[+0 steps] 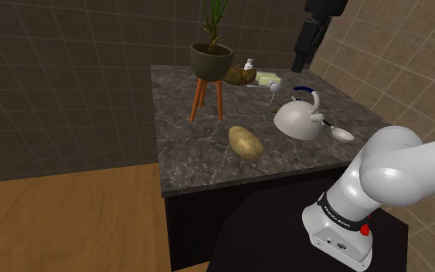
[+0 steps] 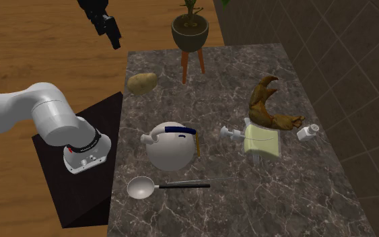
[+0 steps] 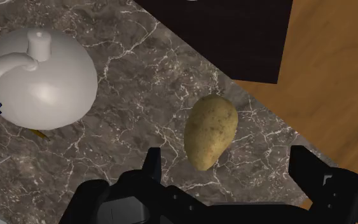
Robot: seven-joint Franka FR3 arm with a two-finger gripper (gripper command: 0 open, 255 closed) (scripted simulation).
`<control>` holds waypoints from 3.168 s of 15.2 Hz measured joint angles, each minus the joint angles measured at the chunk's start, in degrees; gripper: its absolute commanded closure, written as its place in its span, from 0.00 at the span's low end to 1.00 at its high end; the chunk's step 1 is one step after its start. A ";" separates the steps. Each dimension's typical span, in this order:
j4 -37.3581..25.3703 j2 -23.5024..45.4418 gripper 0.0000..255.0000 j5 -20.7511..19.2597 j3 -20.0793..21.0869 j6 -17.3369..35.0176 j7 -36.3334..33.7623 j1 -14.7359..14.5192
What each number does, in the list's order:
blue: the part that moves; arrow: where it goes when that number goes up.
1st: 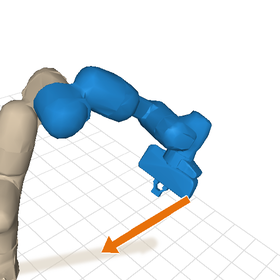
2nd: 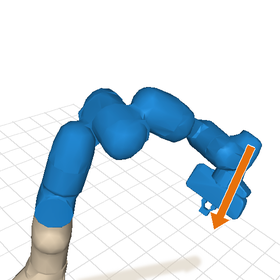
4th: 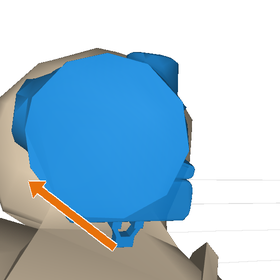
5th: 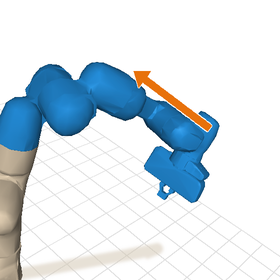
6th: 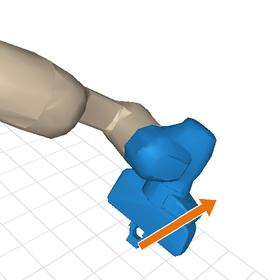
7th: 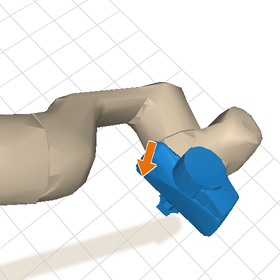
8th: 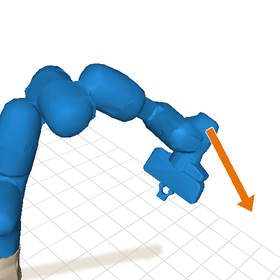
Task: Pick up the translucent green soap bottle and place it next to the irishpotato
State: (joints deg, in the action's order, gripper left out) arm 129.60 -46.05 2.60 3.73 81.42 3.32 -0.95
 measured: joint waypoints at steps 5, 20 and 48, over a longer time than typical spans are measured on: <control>1.32 2.29 0.00 -1.39 -2.81 3.82 1.60 1.54; -2.00 21.91 0.00 -3.88 -16.83 21.36 9.99 7.88; -30.79 68.32 0.00 18.62 -29.86 32.88 29.16 20.61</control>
State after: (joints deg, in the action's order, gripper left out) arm 98.81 22.28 21.22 -26.13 114.30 32.48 19.66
